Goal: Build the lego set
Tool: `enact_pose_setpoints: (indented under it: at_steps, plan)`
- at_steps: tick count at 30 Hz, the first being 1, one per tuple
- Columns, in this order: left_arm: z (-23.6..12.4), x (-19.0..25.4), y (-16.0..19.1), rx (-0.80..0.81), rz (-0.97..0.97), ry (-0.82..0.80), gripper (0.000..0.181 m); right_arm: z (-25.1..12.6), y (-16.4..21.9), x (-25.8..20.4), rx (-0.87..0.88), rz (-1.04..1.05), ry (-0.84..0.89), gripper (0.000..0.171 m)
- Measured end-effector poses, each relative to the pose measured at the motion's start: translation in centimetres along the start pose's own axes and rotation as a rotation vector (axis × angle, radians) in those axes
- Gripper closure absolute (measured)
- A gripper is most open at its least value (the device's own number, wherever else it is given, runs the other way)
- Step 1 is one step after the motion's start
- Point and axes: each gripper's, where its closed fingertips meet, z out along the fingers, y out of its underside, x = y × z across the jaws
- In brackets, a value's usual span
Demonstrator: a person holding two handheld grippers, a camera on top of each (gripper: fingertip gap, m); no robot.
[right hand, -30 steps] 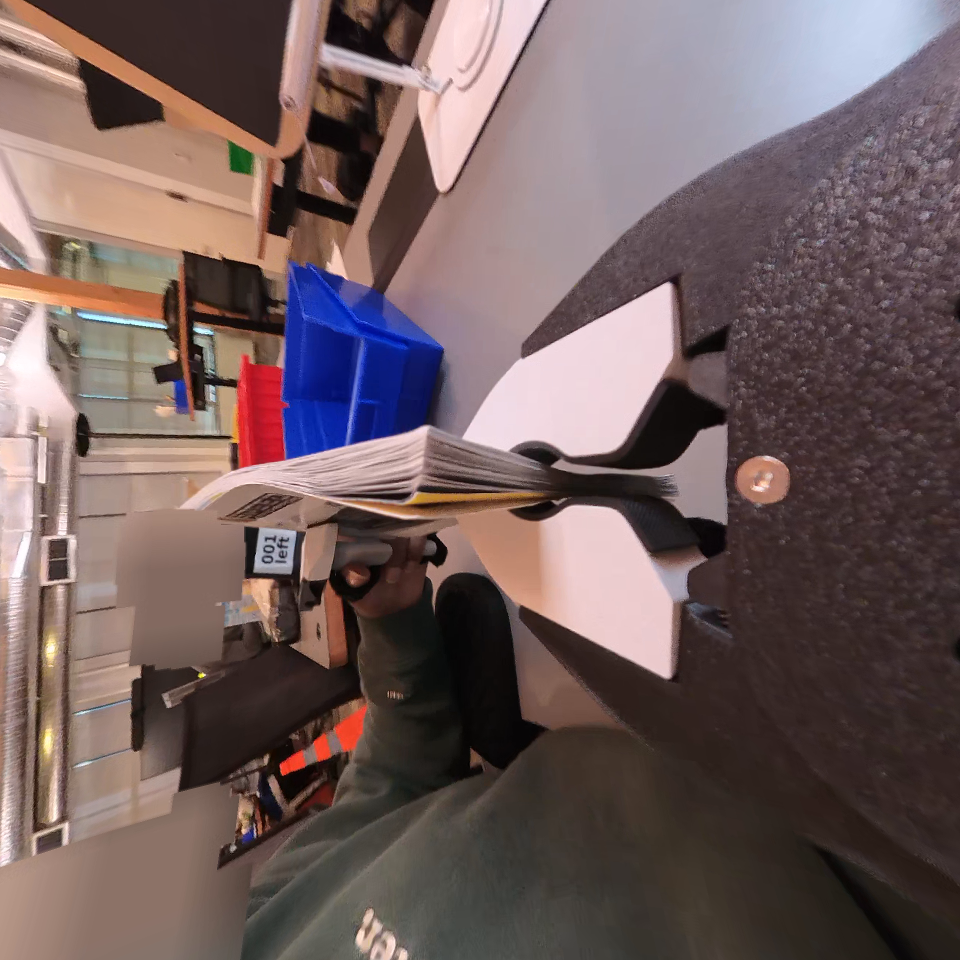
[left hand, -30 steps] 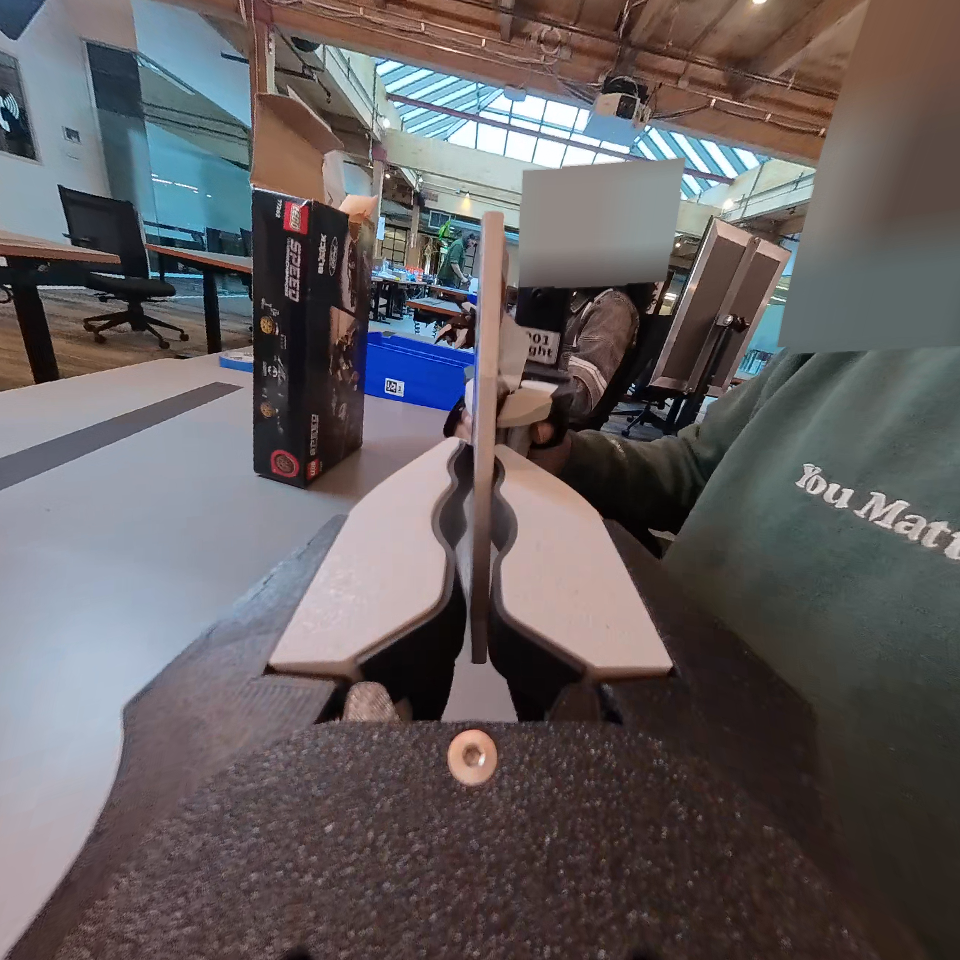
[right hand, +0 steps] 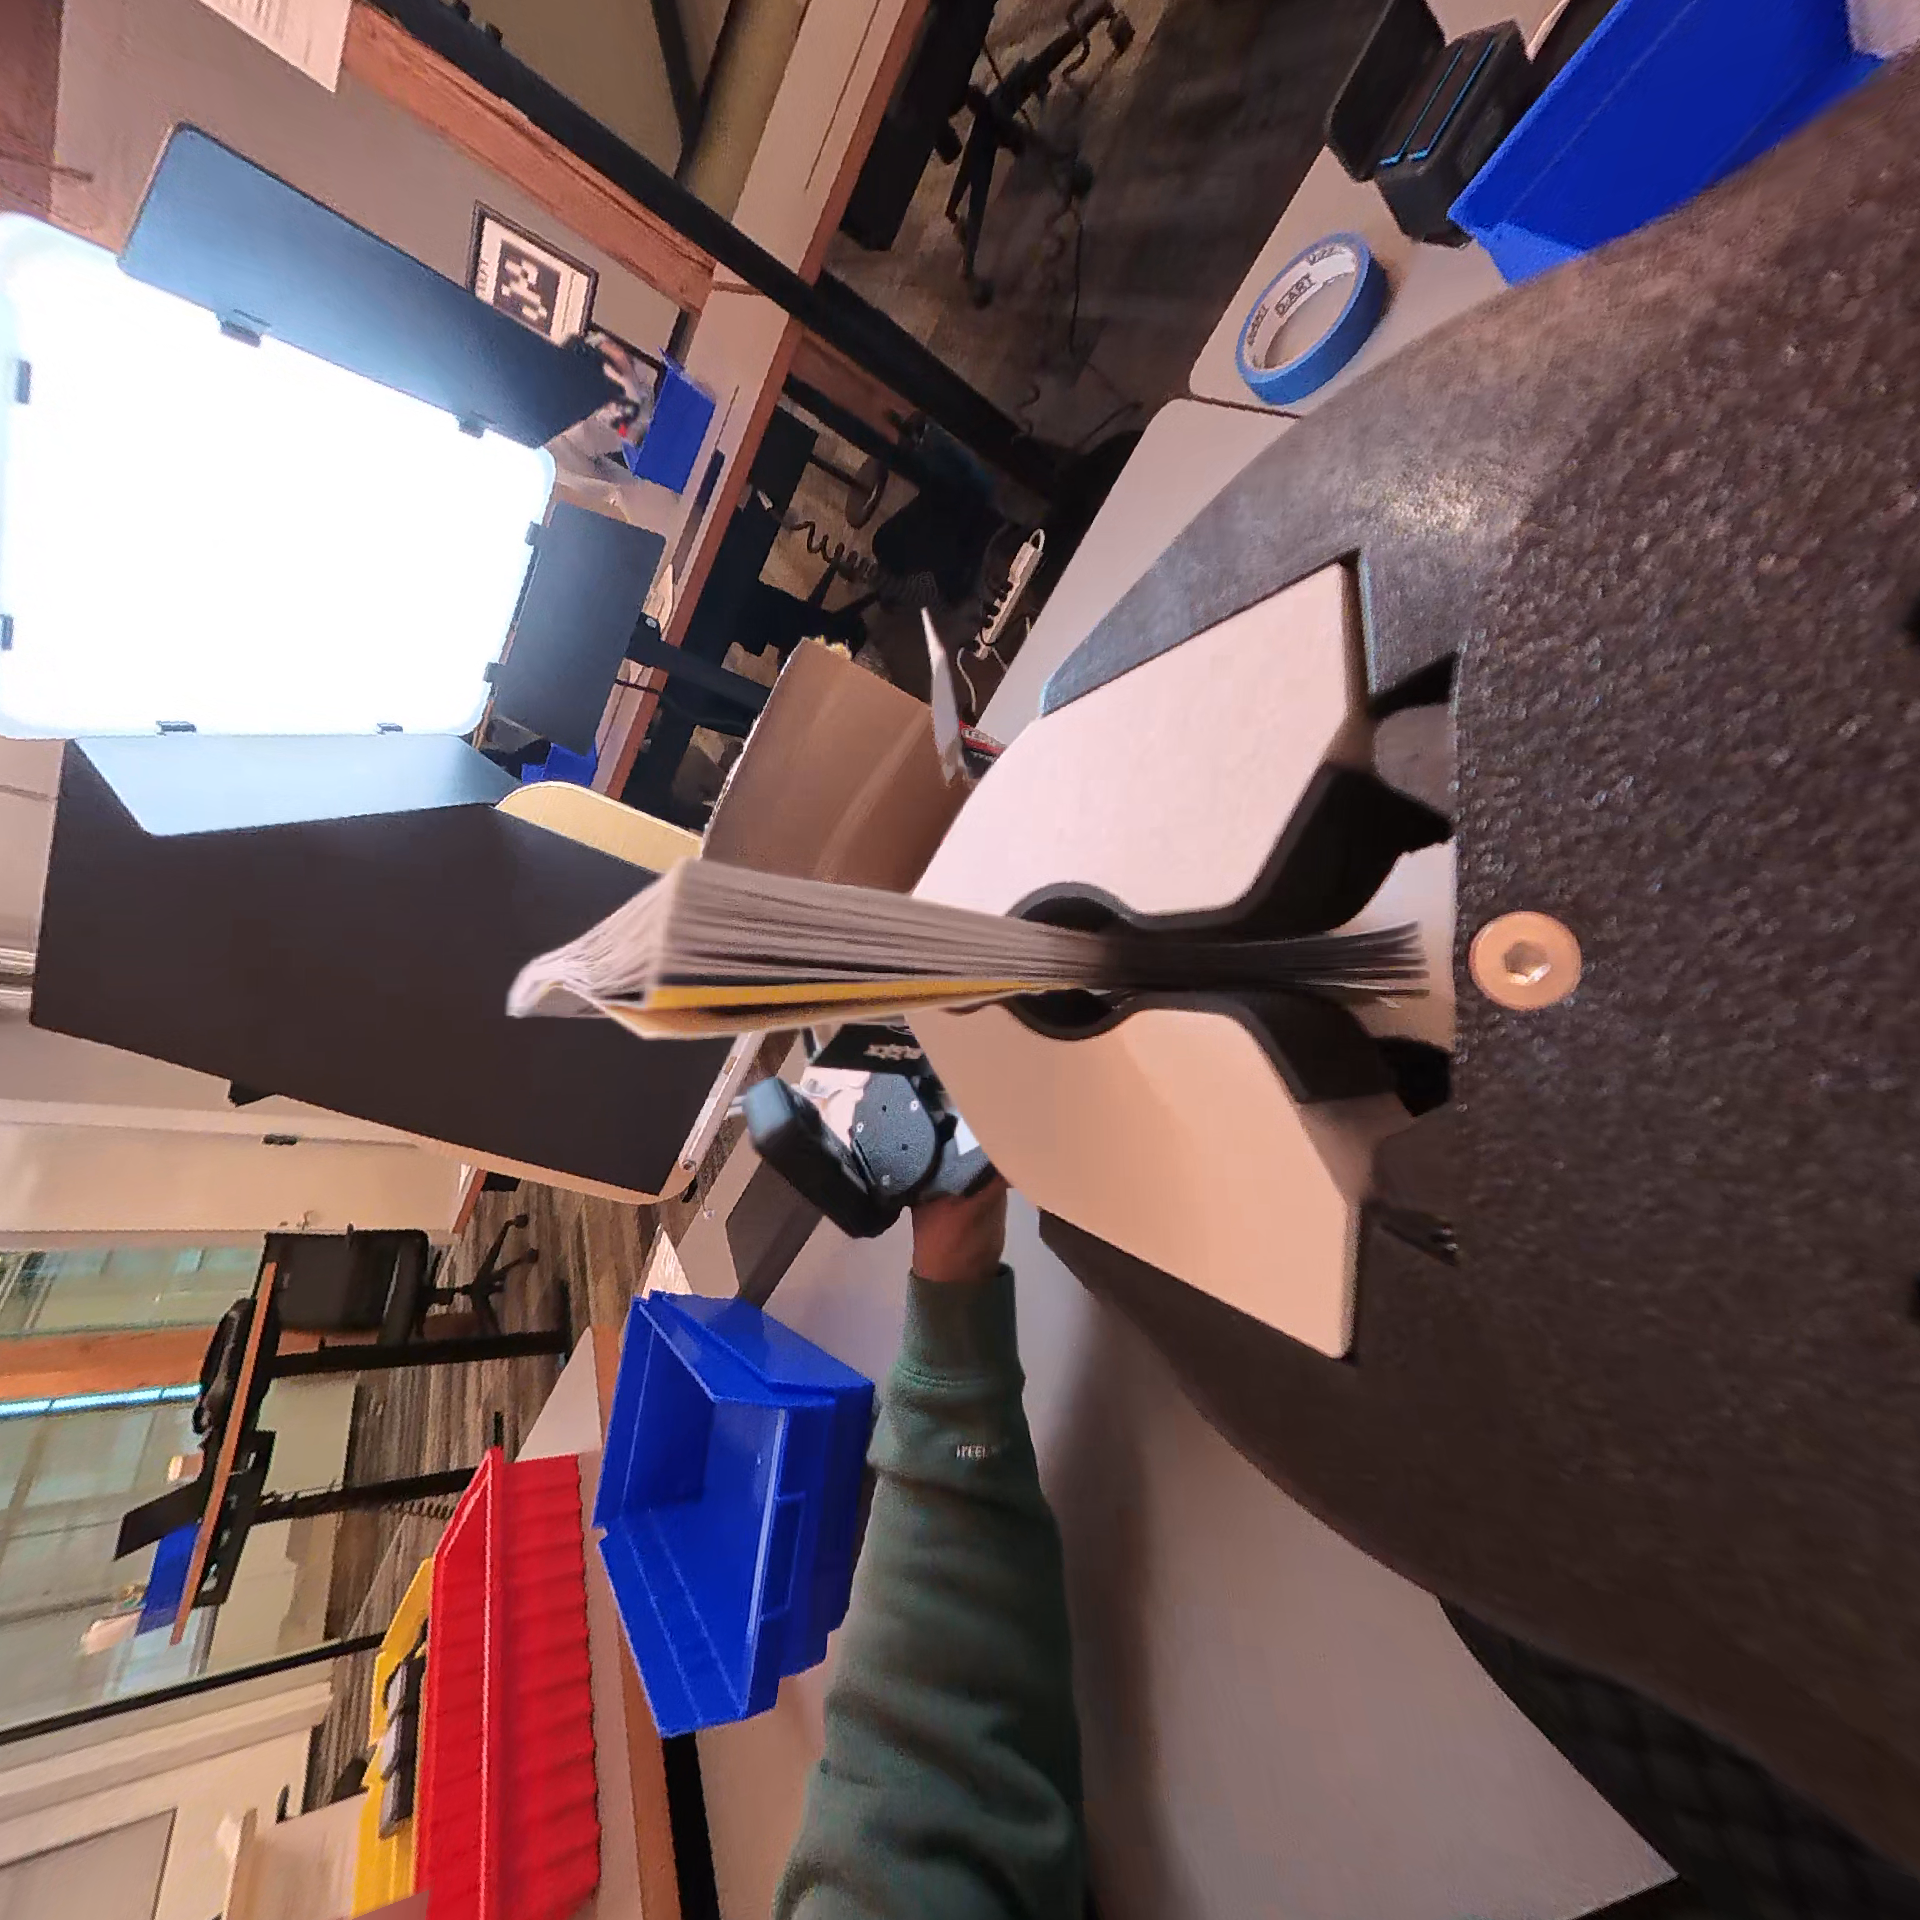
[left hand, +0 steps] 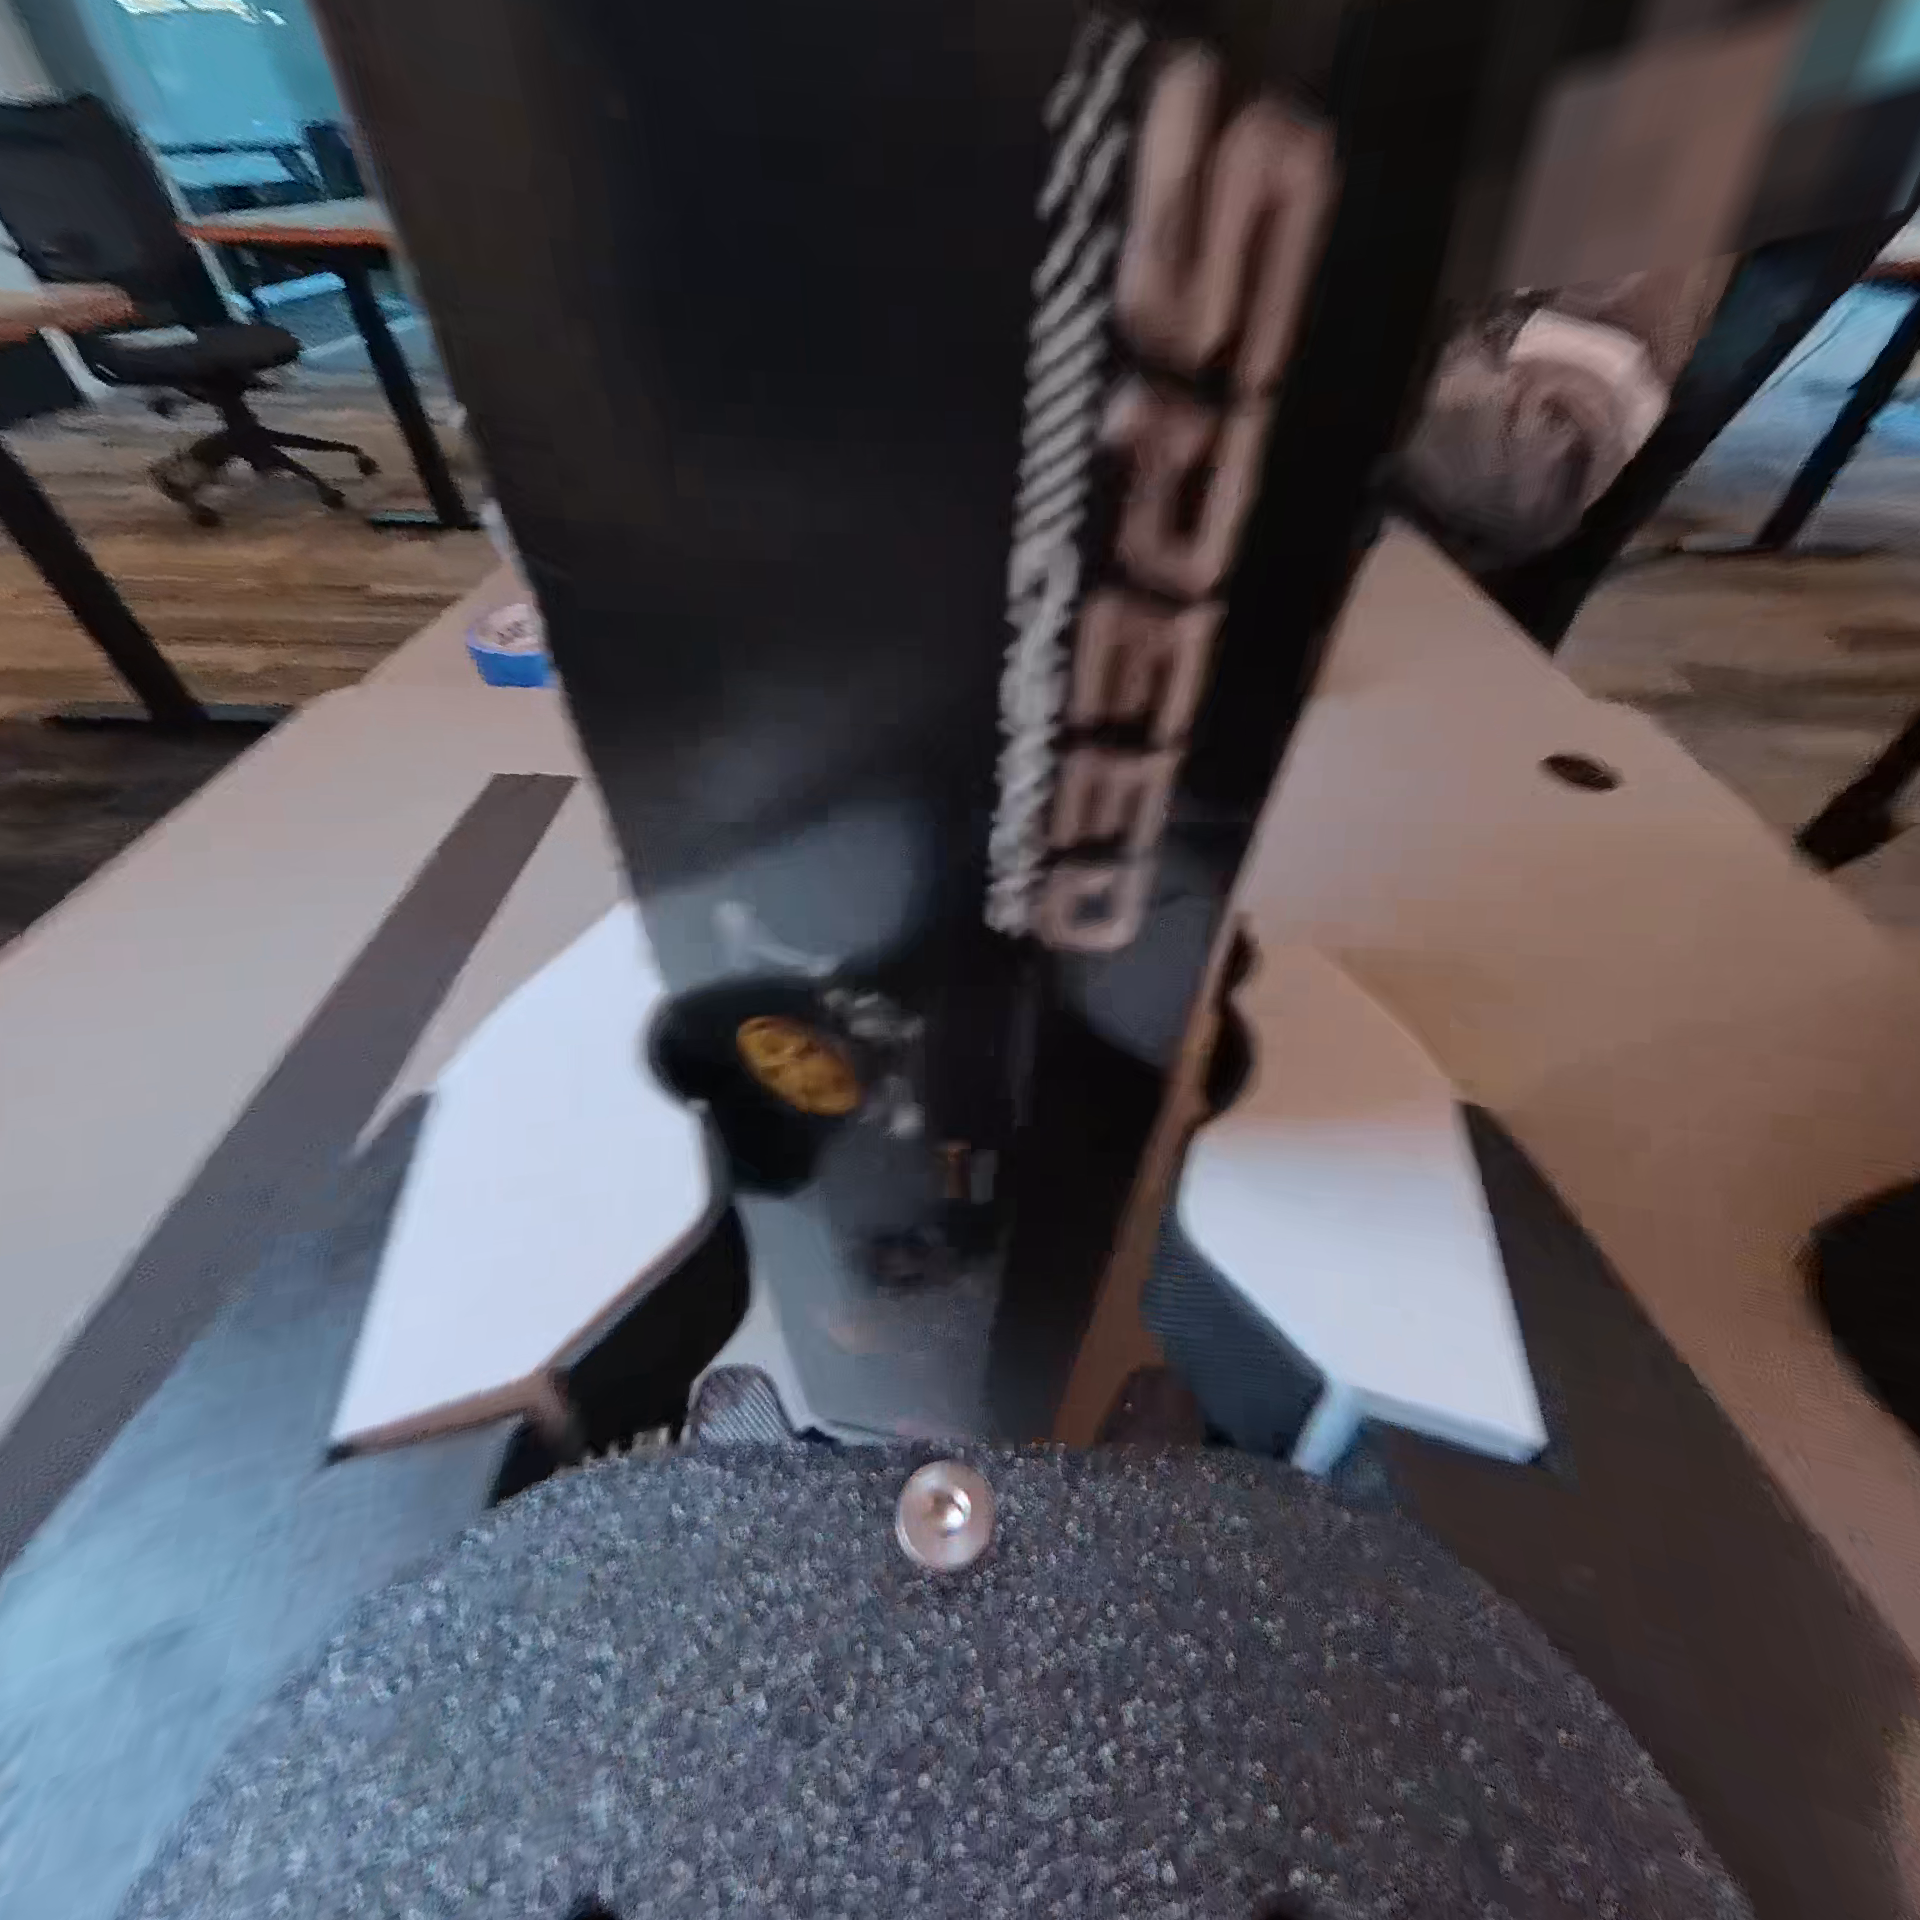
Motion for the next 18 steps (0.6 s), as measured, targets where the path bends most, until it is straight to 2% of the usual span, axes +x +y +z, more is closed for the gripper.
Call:
enact_pose_setpoints:
  at_steps: [1,4,8,14,18]
  plan:
    - [-0.1,0.1,0.2,-0.006,0.051,-0.016,0.1,0.0,-0.1,0.2,-0.006,-0.008,0.002,0.167]
    - [-1.2,0.9,0.5,-0.025,0.073,-0.019,0.1,0.7,-0.6,0.5,-0.043,-0.082,0.013,0.167]
    - [-5.0,2.6,1.4,-0.018,0.055,-0.011,0.102,3.0,-2.7,-0.6,-0.054,-0.189,-0.054,0.166]
    - [-11.1,5.5,2.8,-0.03,0.021,0.015,0.101,7.9,-9.0,-5.5,-0.066,-0.34,-0.258,0.166]
    - [-14.6,7.4,3.6,-0.031,0.014,0.024,0.101,12.3,-9.1,-10.2,-0.172,-0.456,-0.411,0.166]
